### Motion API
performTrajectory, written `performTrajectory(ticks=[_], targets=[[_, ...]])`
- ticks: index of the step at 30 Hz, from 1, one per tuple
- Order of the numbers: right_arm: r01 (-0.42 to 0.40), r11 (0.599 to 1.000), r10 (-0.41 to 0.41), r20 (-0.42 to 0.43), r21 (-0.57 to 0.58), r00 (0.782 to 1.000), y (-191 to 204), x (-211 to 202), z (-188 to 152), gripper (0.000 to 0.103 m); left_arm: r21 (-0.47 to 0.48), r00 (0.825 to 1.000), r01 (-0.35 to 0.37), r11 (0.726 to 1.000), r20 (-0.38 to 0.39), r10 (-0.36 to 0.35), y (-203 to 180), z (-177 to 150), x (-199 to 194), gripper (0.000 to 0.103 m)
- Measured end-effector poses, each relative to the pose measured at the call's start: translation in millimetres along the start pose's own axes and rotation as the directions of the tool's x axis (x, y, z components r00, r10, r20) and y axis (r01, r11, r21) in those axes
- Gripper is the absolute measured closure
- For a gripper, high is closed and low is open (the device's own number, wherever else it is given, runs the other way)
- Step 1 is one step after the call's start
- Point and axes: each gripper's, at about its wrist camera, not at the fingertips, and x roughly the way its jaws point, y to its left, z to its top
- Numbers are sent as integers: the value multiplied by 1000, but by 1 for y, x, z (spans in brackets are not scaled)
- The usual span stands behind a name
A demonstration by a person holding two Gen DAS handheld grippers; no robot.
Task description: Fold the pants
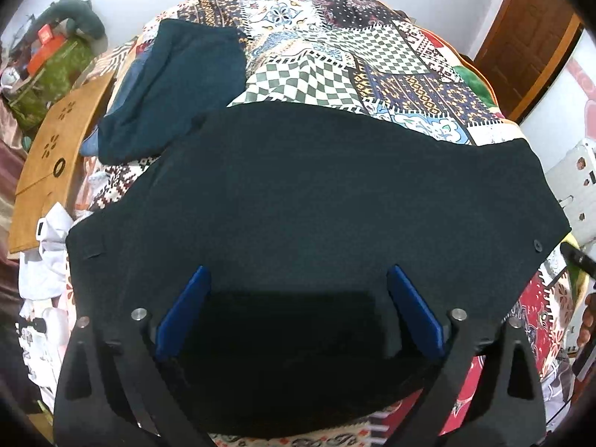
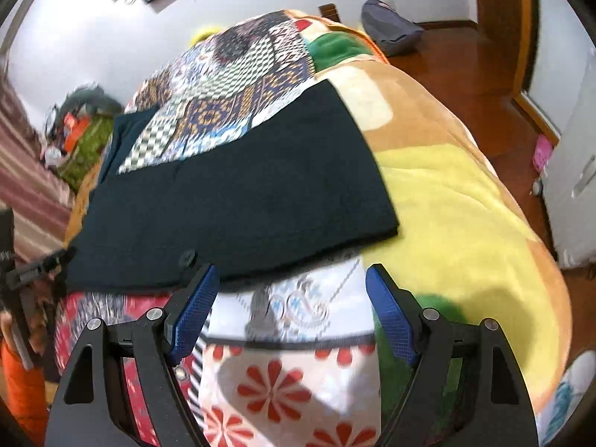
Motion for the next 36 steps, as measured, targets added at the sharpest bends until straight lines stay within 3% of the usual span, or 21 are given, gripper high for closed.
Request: performTrajectory(ticks=[3,6,10,11,14,21,28,36], targets=[[-12,999,11,24,44,1000,-7,3,6,32,19,1000,-1,1000,4,1,-10,5,5,0],[-9,997,5,61,75,998,-13,1,11,46,20,1000,-4,1000,7,4,-17,10,10,0],[5,993,-17,102,116,995,-24,-2,19,85,24,1000,-13,1000,12,13,-26,20,17,0],[4,993,-17,106,121,994,-27,-2,21,89,25,1000,-14,1000,14,14,-28,22,19,0],[-24,991,8,124,128,992,-36,-3,25,92,27,1000,-1,1000,12,1,-34,25,23,0],[24,997,-39,197,74,980,-35,-20,45,93,36,1000,12,999,18,-13,-44,31,24,0],[8,1000,-8,255,3,967,-8,-43,64,93,-2,989,5,1000,147,-5,-33,35,-13,0],[-37,992,77,337,-123,938,57,-67,92,93,-14,953,-18,1000,303,21,-11,25,-75,0]])
